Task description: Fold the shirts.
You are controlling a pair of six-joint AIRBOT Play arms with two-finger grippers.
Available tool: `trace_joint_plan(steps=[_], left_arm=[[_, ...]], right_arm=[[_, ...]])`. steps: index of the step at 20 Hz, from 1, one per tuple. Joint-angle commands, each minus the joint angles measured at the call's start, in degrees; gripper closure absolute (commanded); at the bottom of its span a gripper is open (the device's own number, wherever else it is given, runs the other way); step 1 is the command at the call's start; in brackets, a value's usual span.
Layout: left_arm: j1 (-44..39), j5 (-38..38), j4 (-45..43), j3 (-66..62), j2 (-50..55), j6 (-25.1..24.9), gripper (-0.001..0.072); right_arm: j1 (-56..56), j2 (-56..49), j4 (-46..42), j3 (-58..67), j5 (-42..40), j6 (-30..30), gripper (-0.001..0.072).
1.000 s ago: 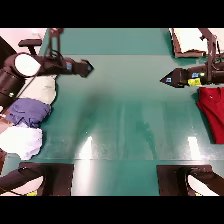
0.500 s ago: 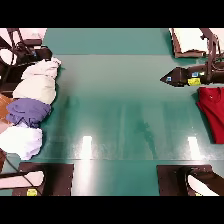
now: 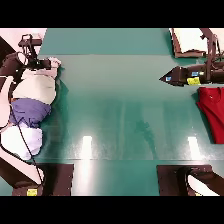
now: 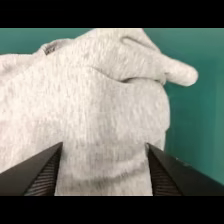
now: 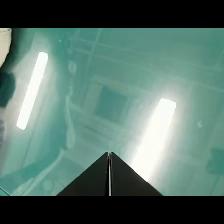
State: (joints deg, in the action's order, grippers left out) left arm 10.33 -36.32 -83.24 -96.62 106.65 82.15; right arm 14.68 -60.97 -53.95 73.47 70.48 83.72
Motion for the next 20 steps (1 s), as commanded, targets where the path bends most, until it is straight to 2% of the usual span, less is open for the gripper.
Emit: trace_joint_plan(steps=[1,2,4,5,9,12,14,17,20], left_arm=[[0.2,0.02,-1.05,-1.22,3.56,-0.09,0.0127],[0.2,-0.83,-1.27,-1.22,3.58,-0.11,0.031],[0.2,-2.08,-1.22,-2.25,3.32,-0.09,0.0623],[0.17,-3.65,-1.2,-3.63,2.8,-0.04,0.0682],[-0.02,-11.39,-0.68,-14.01,-3.13,-0.09,0.0685],[-1.44,-15.43,-0.11,-21.33,-13.27,-0.24,0.0685],[-3.67,-17.9,-0.11,-22.01,-22.1,-3.28,0.0685],[-9.25,-27.78,-0.17,-21.99,-32.96,-5.57,0.0686],[-17.64,-37.97,-0.31,-21.57,-37.46,-5.64,0.0686]], right_arm=[[0.02,-0.04,0.0,-0.02,-0.17,0.02,0.0696],[0.0,-0.04,0.0,-0.02,-0.61,0.04,0.0696],[0.02,-0.04,0.02,0.0,-2.19,0.02,0.0696],[0.0,0.04,0.07,0.0,-2.67,0.04,0.0696],[-0.02,0.35,-0.09,2.47,-3.48,0.02,0.0696],[-0.11,0.33,-0.17,8.81,-3.52,-0.13,0.0696],[-0.13,0.33,-0.26,13.33,-3.48,-1.95,0.0696],[-0.13,0.35,-0.26,19.45,-3.45,-4.39,0.0696],[-0.11,0.35,-0.26,22.99,-3.26,-4.83,0.0696]])
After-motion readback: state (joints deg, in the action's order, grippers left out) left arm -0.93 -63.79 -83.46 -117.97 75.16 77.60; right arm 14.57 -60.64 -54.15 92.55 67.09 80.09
